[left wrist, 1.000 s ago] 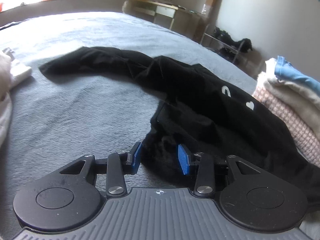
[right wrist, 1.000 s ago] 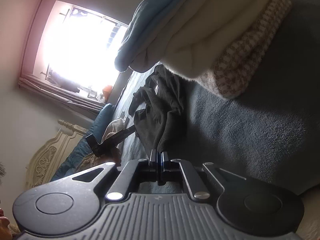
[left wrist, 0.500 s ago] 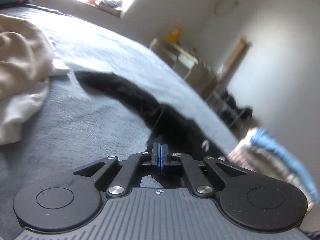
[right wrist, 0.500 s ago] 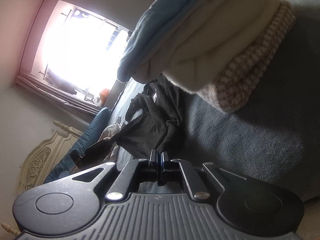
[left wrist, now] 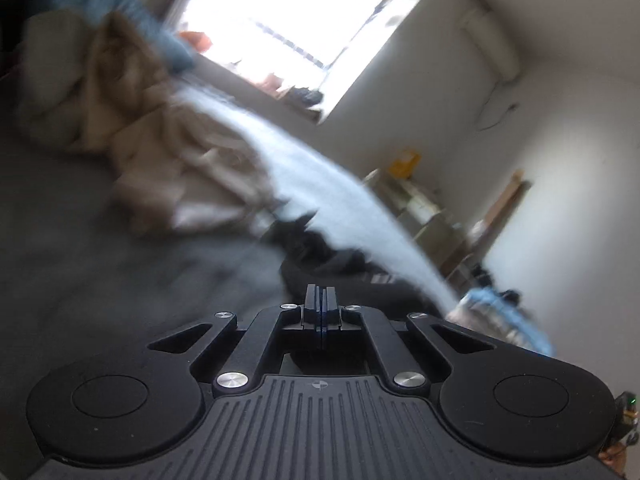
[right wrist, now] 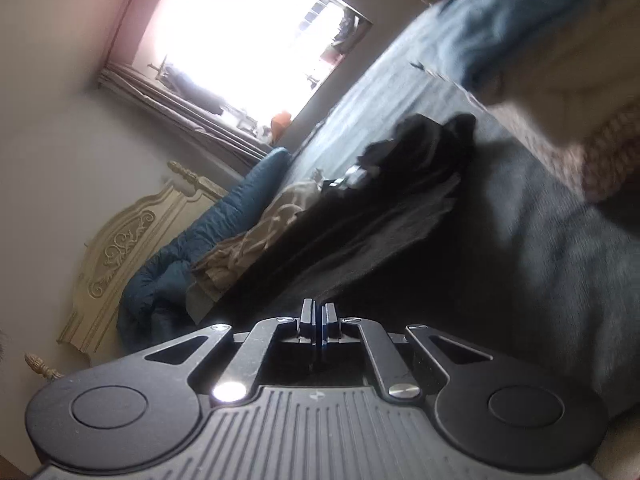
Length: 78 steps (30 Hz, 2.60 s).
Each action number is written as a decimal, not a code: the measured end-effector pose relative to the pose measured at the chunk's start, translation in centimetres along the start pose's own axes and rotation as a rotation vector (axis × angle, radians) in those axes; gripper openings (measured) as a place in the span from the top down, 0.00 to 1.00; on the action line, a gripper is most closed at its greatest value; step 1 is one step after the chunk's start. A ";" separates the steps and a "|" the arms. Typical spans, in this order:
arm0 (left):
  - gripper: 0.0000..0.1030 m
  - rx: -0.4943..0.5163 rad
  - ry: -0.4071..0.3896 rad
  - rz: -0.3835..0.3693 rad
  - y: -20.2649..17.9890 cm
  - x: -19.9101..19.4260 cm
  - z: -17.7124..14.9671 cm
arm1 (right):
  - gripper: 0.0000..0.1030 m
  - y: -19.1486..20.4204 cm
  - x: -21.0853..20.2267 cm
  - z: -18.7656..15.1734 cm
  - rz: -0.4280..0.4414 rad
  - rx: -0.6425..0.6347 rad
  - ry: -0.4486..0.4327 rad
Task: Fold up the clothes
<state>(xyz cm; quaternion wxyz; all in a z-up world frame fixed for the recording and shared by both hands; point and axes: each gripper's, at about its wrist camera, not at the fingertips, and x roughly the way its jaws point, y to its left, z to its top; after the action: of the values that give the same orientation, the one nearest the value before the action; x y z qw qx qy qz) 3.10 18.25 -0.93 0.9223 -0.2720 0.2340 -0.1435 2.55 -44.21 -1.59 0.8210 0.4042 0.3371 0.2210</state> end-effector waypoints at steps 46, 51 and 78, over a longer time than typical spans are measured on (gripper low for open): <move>0.63 0.159 0.155 0.107 -0.3 7.0 -3.9 | 0.92 9.4 9.4 -0.9 -0.263 -0.576 0.015; 0.63 0.150 0.175 0.113 -0.6 14.0 -0.7 | 0.80 15.6 18.0 0.9 -0.173 -0.701 0.054; 0.63 -0.021 0.201 -0.112 4.3 20.3 -1.9 | 0.98 18.3 60.3 7.0 -0.428 -1.024 0.255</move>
<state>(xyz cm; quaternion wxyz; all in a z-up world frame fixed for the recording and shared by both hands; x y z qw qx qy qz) 19.95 12.99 -11.97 0.8818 -0.2785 0.3113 -0.2190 46.71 1.01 -6.21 0.8915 -0.1526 0.3579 0.2319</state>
